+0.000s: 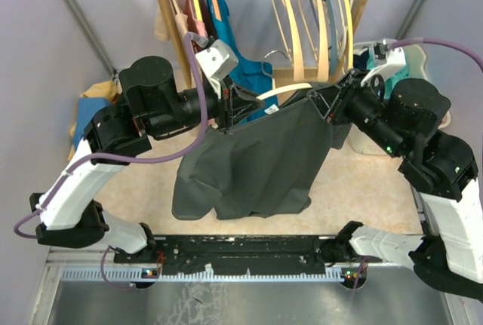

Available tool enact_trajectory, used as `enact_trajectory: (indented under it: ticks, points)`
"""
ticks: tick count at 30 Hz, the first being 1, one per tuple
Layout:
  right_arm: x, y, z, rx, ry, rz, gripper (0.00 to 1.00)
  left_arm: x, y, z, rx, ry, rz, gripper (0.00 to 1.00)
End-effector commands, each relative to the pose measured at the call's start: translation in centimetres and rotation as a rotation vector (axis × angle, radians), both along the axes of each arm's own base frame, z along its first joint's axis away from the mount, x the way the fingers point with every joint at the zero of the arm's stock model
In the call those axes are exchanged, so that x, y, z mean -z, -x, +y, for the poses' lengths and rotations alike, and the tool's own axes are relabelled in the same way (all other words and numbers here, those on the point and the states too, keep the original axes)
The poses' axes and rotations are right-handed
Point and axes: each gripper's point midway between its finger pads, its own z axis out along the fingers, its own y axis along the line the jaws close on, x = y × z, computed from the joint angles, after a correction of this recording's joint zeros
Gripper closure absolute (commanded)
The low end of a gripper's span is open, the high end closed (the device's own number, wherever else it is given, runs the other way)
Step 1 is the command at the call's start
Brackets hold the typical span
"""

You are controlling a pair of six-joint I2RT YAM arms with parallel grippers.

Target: Place the t-shirt on the hanger

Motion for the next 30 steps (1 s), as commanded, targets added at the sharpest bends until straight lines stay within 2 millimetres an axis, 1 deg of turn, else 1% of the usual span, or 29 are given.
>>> enact_trajectory:
  ticks: [1, 2, 4, 5, 6, 7, 10, 13, 17, 19, 30]
  points:
    - [-4.7, 1.5, -0.5, -0.043, -0.092, -0.16, 0.78, -1.5, 0.7, 0.3, 0.024, 0.033, -0.013, 1.0]
    - [-4.6, 1.8, -0.4, -0.065, -0.096, -0.167, 0.72, -1.6, 0.6, 0.2, 0.022, 0.033, -0.013, 1.0]
    - [-4.6, 2.9, 0.5, -0.147, -0.101, -0.202, 0.51, -1.5, 0.4, 0.1, 0.017, 0.032, -0.014, 1.0]
    - [-4.6, 3.7, 0.8, -0.192, -0.101, -0.22, 0.46, -1.5, 0.2, 0.0, 0.01, 0.03, -0.014, 1.0]
    - [-4.6, 4.5, 1.4, -0.248, -0.097, -0.24, 0.44, -1.5, 0.2, -0.1, 0.009, 0.033, -0.015, 1.0]
    - [-4.5, 5.5, 2.2, -0.325, -0.093, -0.258, 0.44, -1.5, 0.0, -0.3, 0.004, 0.032, -0.015, 1.0]
    - [-3.8, 7.4, 3.9, -0.48, -0.076, -0.286, 0.45, -1.6, -0.3, -1.0, 0.004, 0.035, -0.01, 1.0]
    - [-3.3, 8.2, 4.3, -0.537, -0.056, -0.335, 0.44, -1.5, -0.6, -1.9, 0.016, 0.032, 0.003, 1.0]
    - [-2.6, 8.2, 4.6, -0.566, 0.003, -0.354, 0.43, -1.0, -0.9, -3.2, 0.029, 0.02, 0.024, 1.0]
    - [-2.0, 7.9, 4.8, -0.567, 0.039, -0.353, 0.43, -0.5, -1.1, -4.1, 0.038, 0.006, 0.038, 1.0]
    - [1.2, 5.9, 5.0, -0.533, 0.17, -0.33, 0.43, 0.2, -2.0, -6.8, 0.059, 0.018, 0.084, 1.0]
